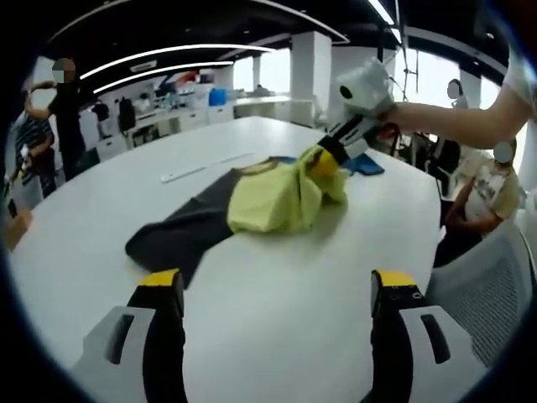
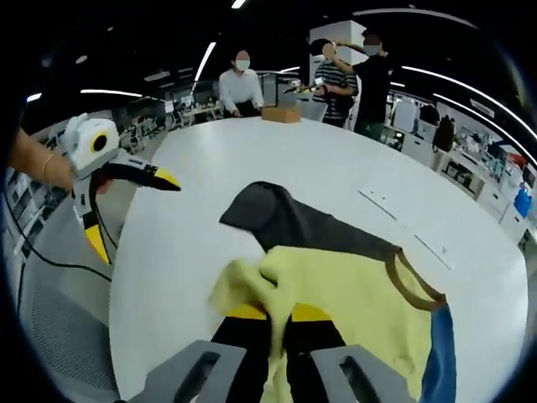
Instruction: Fold the garment on the visible template until the final outline fits inside the template.
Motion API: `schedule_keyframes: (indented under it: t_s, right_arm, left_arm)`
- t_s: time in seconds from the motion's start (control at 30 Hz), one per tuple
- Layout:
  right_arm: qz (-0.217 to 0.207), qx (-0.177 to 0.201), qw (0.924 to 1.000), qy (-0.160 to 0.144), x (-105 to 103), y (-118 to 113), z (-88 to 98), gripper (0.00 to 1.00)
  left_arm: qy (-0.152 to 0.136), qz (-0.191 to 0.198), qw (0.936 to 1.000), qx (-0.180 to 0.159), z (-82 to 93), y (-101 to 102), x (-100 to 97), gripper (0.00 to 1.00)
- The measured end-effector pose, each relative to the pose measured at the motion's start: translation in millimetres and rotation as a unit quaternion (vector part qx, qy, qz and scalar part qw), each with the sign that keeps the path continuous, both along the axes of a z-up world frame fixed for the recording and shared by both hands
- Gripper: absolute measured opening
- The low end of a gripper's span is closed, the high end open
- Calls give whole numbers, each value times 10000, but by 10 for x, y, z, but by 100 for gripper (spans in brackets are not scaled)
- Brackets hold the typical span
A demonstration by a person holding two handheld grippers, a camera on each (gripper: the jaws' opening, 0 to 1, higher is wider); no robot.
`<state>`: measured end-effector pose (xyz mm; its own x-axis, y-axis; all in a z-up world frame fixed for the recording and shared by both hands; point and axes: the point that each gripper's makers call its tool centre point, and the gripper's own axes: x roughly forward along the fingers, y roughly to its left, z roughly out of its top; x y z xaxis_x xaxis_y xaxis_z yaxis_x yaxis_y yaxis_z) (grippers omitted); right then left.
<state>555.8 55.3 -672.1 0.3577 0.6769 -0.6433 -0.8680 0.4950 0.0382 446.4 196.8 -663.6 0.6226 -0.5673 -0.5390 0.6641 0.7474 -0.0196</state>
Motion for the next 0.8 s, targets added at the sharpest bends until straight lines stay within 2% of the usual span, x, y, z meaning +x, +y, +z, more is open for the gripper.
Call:
schedule_keyframes:
  t_s: [0.17,0.37,0.57,0.8]
  right_arm:
    - [-218,37,9996,167,203,-25,-92,0]
    - [-318,-176,9990,270,424,-70,-268,0]
    - [-319,-405,9980,367,539,-125,-466,0]
    - [-390,-473,9969,491,599,-147,-600,0]
  left_arm:
    - [37,30,10000,-22,-18,-4,7,87]
    - [56,32,10000,-53,-31,-37,56,86]
    - [139,-4,9999,-75,-71,-97,82,84]
    - [227,50,9996,-169,-109,-117,116,81]
